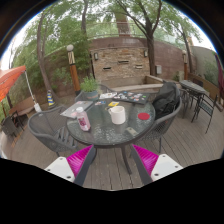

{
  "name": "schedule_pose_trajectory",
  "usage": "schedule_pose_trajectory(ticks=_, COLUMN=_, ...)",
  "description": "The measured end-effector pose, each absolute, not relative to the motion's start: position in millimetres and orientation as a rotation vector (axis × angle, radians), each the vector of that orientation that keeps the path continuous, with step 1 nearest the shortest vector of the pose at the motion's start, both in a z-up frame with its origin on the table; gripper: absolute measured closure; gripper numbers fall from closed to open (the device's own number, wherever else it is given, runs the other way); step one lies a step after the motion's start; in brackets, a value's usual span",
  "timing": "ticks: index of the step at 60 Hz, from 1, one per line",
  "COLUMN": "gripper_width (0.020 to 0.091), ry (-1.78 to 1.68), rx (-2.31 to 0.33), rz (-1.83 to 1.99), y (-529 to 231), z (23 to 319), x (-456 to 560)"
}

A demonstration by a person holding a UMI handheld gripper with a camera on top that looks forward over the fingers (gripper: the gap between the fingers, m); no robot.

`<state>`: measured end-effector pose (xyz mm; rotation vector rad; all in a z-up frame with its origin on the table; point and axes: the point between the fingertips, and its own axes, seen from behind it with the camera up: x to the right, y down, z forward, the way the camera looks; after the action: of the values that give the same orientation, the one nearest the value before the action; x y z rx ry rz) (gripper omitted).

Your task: Pour water

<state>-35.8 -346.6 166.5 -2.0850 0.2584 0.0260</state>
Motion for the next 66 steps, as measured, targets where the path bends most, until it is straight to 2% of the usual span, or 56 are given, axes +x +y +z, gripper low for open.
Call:
schedule_pose_trajectory(ticks=1, gripper_width=0.0275, ry=0.265, rx=-2.090, rz=0.033, y=-346, z=166, x=-38)
schedule_pose_trajectory(ticks=2, gripper_width=0.0273, ry=0.279, rx=-2.096, rz=0.033, y=-336, z=181, x=-60)
schedule_pose_trajectory(ticks=5, gripper_width=0.0272, ry=0.304, rx=-2.104, rz=0.020, y=-333, z=178, x=-60)
schedule_pose_trajectory(ticks=6, gripper_width=0.0273, ry=0.307, rx=-2.103, rz=0.014, y=-335, z=167, x=-44)
schedule_pose_trajectory(ticks=8, gripper_width=0.0274, ry=0.327, rx=-2.102, rz=-0.003, y=-326, z=180, x=-63)
schedule_pose_trajectory(ticks=9, gripper_width=0.0274, ry=0.328, rx=-2.097, rz=-0.007, y=-327, z=170, x=-49)
schedule_pose_trajectory(ticks=10, gripper_width=0.0273, ry=0.340, rx=-2.098, rz=-0.015, y=-319, z=181, x=-68)
schedule_pose_trajectory(ticks=13, gripper_width=0.0272, ry=0.363, rx=-2.096, rz=-0.035, y=-312, z=189, x=-90)
schedule_pose_trajectory(ticks=24, gripper_width=0.0273, ry=0.381, rx=-2.084, rz=-0.150, y=-285, z=185, x=-138)
schedule_pose_trajectory(ticks=37, gripper_width=0.0262, ry=0.255, rx=-1.988, rz=-0.148, y=-197, z=159, x=-211)
schedule_pose_trajectory(ticks=43, gripper_width=0.0284, ry=0.209, rx=-1.916, rz=-0.152, y=-136, z=145, x=-231)
schedule_pose_trajectory(ticks=52, gripper_width=0.0282, ry=0.248, rx=-1.840, rz=-0.184, y=-46, z=114, x=-215)
schedule_pose_trajectory(ticks=62, gripper_width=0.0286, ry=0.215, rx=-1.802, rz=-0.241, y=13, z=90, x=-187)
schedule_pose_trajectory(ticks=66, gripper_width=0.0284, ry=0.207, rx=-1.769, rz=-0.210, y=34, z=94, x=-183)
